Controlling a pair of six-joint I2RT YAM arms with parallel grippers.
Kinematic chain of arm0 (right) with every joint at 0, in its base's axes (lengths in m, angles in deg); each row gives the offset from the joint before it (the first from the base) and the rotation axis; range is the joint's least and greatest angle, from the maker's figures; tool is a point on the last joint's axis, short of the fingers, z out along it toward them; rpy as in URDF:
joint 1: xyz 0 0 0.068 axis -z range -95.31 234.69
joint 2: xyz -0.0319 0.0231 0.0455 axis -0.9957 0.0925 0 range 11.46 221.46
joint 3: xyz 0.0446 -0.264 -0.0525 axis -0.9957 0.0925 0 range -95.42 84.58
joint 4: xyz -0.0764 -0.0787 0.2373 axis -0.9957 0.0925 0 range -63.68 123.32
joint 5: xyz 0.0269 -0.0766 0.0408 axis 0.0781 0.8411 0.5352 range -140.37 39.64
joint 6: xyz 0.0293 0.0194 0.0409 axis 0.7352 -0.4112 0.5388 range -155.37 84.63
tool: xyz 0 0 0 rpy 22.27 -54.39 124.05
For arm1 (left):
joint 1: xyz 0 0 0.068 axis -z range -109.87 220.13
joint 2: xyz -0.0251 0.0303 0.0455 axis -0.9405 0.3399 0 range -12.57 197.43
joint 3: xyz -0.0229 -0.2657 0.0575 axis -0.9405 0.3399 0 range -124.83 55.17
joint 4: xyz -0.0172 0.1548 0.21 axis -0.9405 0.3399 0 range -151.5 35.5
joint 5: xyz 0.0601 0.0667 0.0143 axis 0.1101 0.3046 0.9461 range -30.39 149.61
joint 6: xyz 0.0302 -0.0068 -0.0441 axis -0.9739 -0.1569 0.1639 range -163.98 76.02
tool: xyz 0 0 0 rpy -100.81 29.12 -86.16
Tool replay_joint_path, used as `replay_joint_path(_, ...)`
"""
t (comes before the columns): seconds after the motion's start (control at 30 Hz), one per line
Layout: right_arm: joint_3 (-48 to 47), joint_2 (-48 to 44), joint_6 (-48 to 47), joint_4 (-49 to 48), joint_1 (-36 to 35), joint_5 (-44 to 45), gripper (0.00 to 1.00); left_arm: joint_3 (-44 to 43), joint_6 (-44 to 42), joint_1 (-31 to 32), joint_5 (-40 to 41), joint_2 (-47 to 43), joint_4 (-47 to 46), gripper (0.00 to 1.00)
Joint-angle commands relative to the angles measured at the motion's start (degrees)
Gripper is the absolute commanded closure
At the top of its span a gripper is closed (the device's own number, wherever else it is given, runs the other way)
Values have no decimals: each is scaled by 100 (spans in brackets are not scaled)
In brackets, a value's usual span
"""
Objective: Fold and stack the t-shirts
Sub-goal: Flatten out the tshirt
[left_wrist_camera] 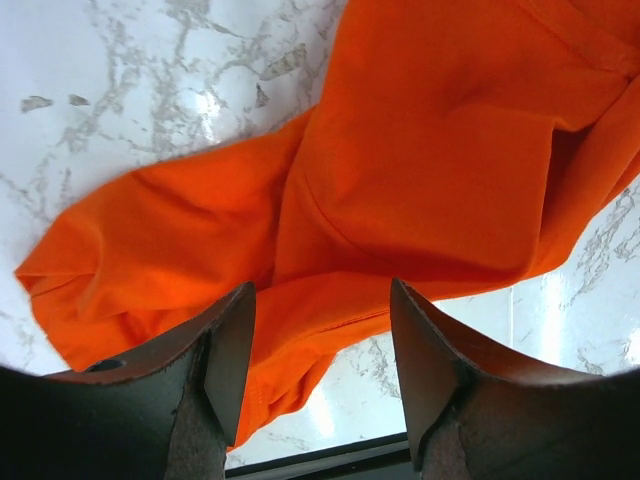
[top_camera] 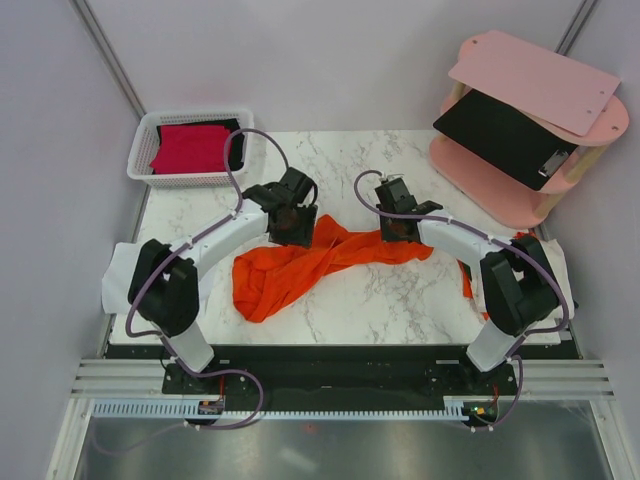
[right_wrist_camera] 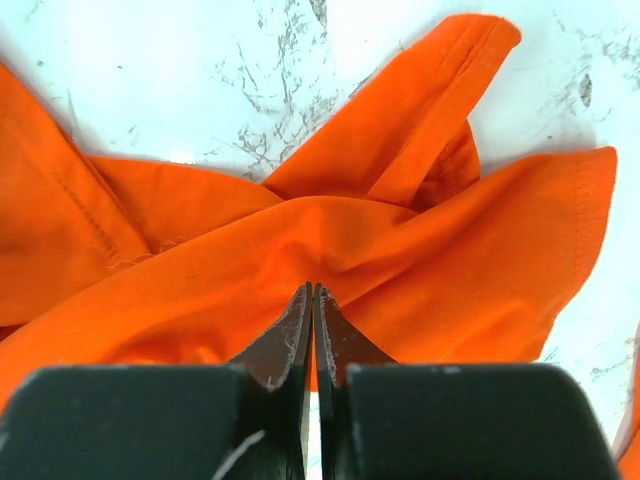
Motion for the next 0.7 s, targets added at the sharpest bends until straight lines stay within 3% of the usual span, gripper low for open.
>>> replay_joint_path(0.0,9,-314,-28,42,25,132,92,221,-27,124,-485,-232,-436,37)
replay_joint_path(0.37,9,-402,34,42,26,53,91,774,43,318,-477,-822,-620,36)
replay_joint_path(0.67,53,-402,87,7,26,26,91,915,-9,336,-371,-418,-840,35)
